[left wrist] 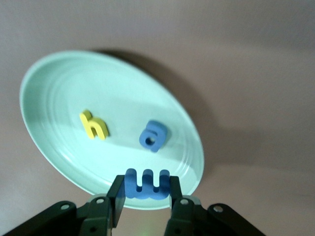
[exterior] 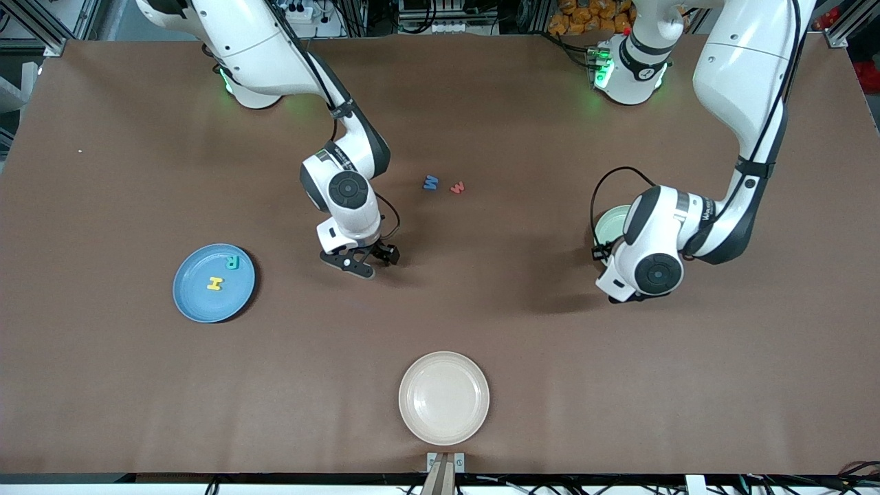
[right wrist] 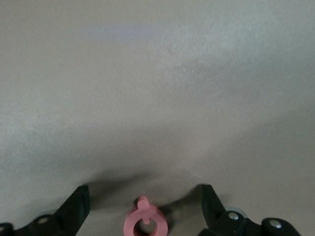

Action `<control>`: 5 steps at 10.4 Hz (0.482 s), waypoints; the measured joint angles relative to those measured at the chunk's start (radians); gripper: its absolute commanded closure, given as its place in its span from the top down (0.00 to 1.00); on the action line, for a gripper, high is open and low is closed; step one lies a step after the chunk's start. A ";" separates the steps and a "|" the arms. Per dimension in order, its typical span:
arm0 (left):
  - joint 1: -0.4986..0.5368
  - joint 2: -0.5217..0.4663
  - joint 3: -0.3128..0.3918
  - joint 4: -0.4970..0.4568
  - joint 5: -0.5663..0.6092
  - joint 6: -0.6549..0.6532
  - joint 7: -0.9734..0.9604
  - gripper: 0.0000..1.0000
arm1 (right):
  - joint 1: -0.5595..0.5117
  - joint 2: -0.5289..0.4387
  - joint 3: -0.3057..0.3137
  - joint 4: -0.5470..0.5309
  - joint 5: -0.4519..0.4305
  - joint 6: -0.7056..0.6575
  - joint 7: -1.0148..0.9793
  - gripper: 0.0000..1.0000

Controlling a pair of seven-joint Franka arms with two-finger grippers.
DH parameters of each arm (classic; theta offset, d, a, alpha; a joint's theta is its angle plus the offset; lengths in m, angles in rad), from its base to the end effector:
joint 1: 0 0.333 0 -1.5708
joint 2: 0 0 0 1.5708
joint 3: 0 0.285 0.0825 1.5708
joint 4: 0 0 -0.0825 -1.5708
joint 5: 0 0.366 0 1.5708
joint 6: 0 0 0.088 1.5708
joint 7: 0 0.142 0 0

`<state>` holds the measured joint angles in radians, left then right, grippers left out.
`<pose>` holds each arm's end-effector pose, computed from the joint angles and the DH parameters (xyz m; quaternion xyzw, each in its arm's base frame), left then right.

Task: Sort uppercase to blue plate, lowercase to green plate
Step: 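Release the m on the green plate while the right gripper grasps o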

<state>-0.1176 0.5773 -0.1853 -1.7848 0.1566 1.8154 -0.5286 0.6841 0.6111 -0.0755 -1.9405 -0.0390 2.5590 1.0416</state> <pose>0.5244 -0.1461 0.1617 -0.9619 -0.0712 0.2345 0.1208 0.4870 0.3378 0.1205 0.9808 -0.1920 0.0267 0.0189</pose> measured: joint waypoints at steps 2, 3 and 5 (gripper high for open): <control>0.023 -0.015 -0.025 -0.081 0.044 0.017 0.000 0.23 | 0.001 -0.006 0.000 -0.008 0.000 0.006 0.014 1.00; 0.026 -0.022 -0.030 -0.114 0.060 0.025 0.000 0.23 | 0.002 -0.007 0.001 -0.008 0.000 0.006 0.019 1.00; 0.026 -0.028 -0.032 -0.148 0.074 0.034 0.001 0.33 | 0.007 -0.010 0.006 -0.008 0.000 0.001 0.038 1.00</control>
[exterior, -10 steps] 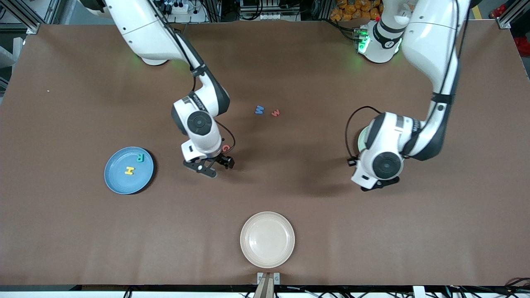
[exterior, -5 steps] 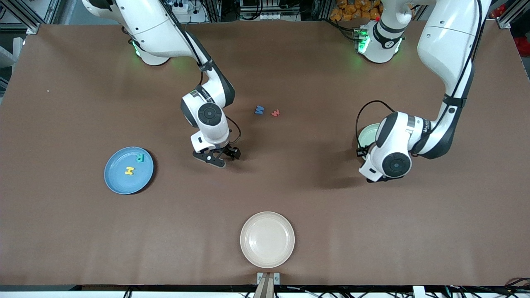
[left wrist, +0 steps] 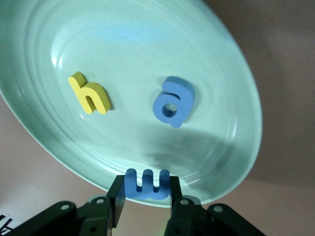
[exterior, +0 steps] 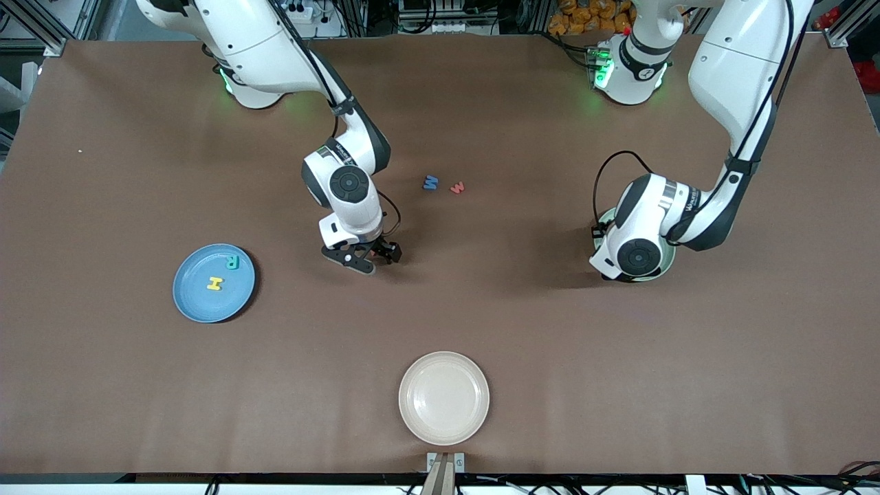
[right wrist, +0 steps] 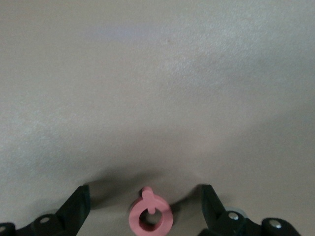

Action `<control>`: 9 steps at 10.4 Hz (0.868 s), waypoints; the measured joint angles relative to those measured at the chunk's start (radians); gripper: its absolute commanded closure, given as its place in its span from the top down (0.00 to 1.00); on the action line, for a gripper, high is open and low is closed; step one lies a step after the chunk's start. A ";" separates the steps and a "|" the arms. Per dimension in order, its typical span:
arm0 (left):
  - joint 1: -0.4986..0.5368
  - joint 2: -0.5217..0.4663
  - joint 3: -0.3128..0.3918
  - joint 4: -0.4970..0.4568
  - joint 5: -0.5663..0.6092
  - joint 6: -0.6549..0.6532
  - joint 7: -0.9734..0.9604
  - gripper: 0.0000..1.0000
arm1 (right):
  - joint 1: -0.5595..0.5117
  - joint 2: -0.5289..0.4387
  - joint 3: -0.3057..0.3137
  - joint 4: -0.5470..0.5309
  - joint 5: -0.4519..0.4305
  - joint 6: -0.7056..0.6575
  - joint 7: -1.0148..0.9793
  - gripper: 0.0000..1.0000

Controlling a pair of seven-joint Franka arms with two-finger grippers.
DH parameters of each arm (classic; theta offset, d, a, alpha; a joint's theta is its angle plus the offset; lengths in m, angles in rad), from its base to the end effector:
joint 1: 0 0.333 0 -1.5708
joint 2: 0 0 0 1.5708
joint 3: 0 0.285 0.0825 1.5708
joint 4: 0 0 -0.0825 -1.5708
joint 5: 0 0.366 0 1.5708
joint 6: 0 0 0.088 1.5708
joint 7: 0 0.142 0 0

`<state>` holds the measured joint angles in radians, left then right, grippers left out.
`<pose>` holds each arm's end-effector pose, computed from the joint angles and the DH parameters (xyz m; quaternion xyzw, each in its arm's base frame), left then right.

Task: Sort uppercase to blue plate, lowercase to green plate
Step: 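Release the m on the green plate while the right gripper grasps o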

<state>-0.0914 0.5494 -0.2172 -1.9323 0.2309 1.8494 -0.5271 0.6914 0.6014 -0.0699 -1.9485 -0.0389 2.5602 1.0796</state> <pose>0.4820 -0.1339 0.1333 -0.9523 -0.0378 0.2593 0.1563 0.4817 0.3435 0.1233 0.9783 -0.2051 0.0266 0.0159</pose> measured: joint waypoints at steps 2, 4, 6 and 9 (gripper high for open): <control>0.001 0.000 0.000 -0.006 0.003 0.003 0.031 0.41 | 0.003 -0.010 0.003 0.000 0.000 -0.007 0.006 1.00; 0.008 -0.001 0.000 -0.007 0.003 0.005 0.040 0.52 | 0.005 -0.016 0.003 -0.002 0.000 -0.012 0.014 0.21; 0.010 -0.001 -0.001 -0.007 0.003 0.013 0.051 0.59 | 0.012 -0.017 0.003 -0.002 0.000 -0.012 0.036 0.15; 0.009 -0.010 -0.006 -0.007 0.003 0.014 0.055 0.59 | 0.015 -0.021 0.003 -0.004 0.000 -0.008 0.045 0.00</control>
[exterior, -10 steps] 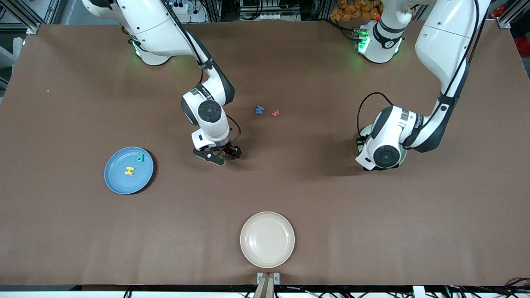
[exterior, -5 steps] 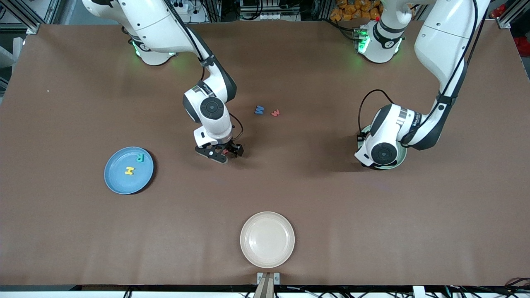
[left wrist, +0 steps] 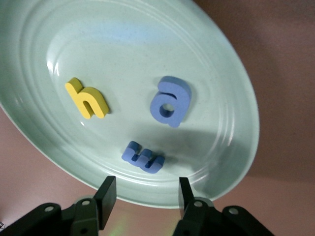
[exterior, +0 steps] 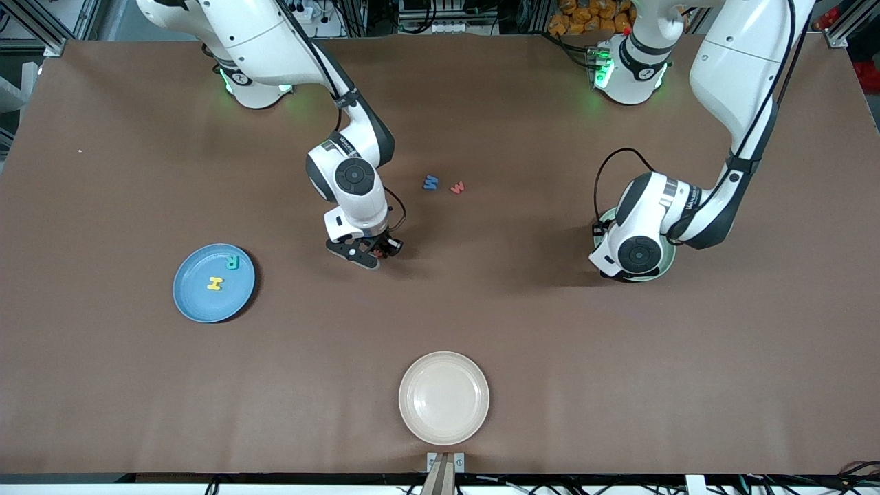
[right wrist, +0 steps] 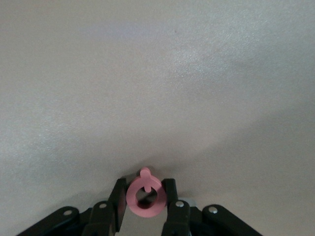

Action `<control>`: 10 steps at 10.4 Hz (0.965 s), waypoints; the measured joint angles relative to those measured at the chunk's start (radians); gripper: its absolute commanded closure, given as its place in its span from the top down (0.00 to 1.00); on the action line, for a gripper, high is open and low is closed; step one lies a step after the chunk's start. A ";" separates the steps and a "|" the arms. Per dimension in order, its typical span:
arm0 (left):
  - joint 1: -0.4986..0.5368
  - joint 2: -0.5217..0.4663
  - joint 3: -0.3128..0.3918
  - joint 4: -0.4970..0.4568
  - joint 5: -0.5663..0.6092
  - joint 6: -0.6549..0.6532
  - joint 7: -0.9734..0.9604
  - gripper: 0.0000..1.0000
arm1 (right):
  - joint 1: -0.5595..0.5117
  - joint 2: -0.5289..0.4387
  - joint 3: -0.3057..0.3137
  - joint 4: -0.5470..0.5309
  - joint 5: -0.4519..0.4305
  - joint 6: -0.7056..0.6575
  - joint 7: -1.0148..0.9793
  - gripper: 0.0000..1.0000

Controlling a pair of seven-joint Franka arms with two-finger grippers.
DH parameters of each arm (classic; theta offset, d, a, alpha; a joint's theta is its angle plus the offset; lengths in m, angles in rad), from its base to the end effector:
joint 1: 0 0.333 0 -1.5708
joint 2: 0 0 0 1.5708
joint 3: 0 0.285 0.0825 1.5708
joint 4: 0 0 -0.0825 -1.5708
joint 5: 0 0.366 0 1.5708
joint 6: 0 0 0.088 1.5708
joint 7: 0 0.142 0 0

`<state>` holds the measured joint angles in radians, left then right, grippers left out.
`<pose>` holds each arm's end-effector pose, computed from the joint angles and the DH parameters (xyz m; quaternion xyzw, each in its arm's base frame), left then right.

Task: Sort uppercase to blue plate, lowercase to green plate
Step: 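Release the m on the green plate while the right gripper grasps o, then carry the pink o to the blue plate while the left gripper reaches m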

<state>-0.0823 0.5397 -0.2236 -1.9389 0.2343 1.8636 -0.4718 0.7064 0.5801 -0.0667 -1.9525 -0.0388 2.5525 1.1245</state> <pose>0.4841 -0.1331 0.1364 -0.9557 -0.0117 0.2556 0.1458 0.4766 0.3533 0.1337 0.9753 -0.2189 0.0291 0.0106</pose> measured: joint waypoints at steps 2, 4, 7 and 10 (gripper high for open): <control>-0.002 -0.011 -0.003 0.008 0.000 -0.009 0.000 0.59 | 0.000 -0.001 0.000 -0.001 0.000 0.001 0.000 0.00; -0.011 -0.020 -0.008 0.044 0.000 -0.050 0.000 0.62 | 0.000 -0.015 -0.002 -0.001 0.000 0.001 0.000 0.00; -0.027 -0.036 -0.025 0.092 0.000 -0.093 0.000 0.67 | -0.048 -0.084 -0.015 -0.002 0.000 -0.036 -0.001 0.00; -0.041 -0.069 -0.047 0.115 -0.044 -0.102 -0.007 0.67 | -0.195 -0.119 -0.022 -0.003 -0.001 -0.045 -0.059 0.00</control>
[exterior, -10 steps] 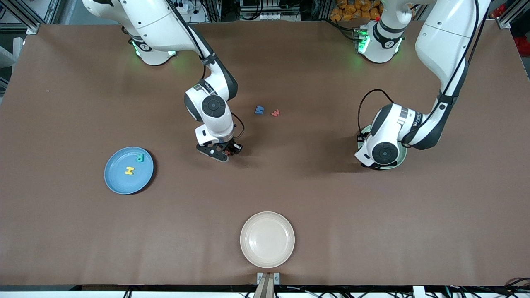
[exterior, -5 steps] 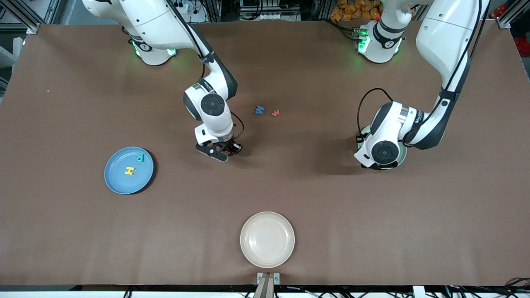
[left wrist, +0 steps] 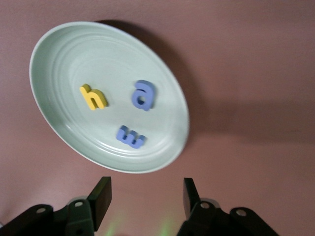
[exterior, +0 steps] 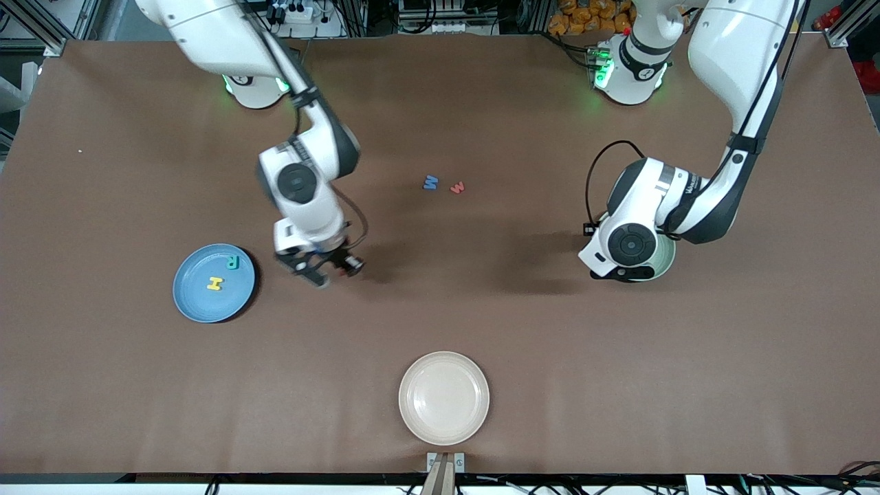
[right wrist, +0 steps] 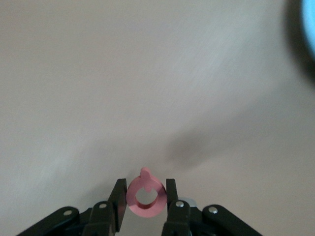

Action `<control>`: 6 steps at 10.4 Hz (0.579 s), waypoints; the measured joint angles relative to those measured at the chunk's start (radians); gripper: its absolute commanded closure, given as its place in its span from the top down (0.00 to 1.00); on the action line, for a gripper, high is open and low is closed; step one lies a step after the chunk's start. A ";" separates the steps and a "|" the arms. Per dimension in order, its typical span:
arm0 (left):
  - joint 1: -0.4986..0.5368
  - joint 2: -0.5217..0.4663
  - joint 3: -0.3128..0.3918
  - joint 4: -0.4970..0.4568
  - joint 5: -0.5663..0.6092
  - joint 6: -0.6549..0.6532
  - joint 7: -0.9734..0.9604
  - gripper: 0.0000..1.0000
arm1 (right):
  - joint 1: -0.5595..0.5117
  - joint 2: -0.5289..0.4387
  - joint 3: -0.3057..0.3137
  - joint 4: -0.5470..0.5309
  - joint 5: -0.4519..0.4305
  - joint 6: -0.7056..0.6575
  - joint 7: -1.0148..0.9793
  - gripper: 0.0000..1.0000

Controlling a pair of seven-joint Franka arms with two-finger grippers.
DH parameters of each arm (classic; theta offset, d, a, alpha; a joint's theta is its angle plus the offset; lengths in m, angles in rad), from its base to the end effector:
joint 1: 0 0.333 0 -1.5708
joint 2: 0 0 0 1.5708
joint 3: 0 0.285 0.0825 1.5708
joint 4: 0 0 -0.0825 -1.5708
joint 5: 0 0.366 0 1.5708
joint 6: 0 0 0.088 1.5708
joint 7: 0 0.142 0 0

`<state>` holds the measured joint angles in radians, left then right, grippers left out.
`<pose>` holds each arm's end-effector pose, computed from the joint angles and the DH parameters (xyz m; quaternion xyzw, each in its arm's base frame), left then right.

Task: Sort uppercase to blue plate, lowercase to green plate
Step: 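Carry the pink o to the blue plate while the left gripper reaches m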

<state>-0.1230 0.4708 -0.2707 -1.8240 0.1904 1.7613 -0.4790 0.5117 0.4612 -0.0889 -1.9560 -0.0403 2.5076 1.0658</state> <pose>0.5059 -0.1847 0.2096 -0.9673 0.0019 0.2191 0.1280 0.5525 0.2484 0.1997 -0.9538 0.2953 -0.0555 0.0073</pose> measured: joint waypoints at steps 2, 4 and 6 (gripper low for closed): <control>-0.023 -0.006 -0.006 0.030 -0.063 -0.006 -0.037 0.67 | -0.097 -0.002 -0.016 -0.001 -0.006 -0.008 -0.064 0.00; -0.049 -0.006 -0.020 0.045 -0.109 -0.006 -0.070 0.79 | -0.134 -0.003 -0.085 -0.002 -0.022 -0.046 -0.134 0.00; -0.079 -0.005 -0.024 0.051 -0.168 0.015 -0.089 0.81 | -0.135 -0.007 -0.171 -0.002 -0.023 -0.112 -0.226 0.00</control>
<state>-0.2018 0.4659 -0.2951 -1.7729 0.0228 1.7765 -0.5677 0.3763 0.4544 -0.2594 -1.9583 -0.0632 2.3951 0.8397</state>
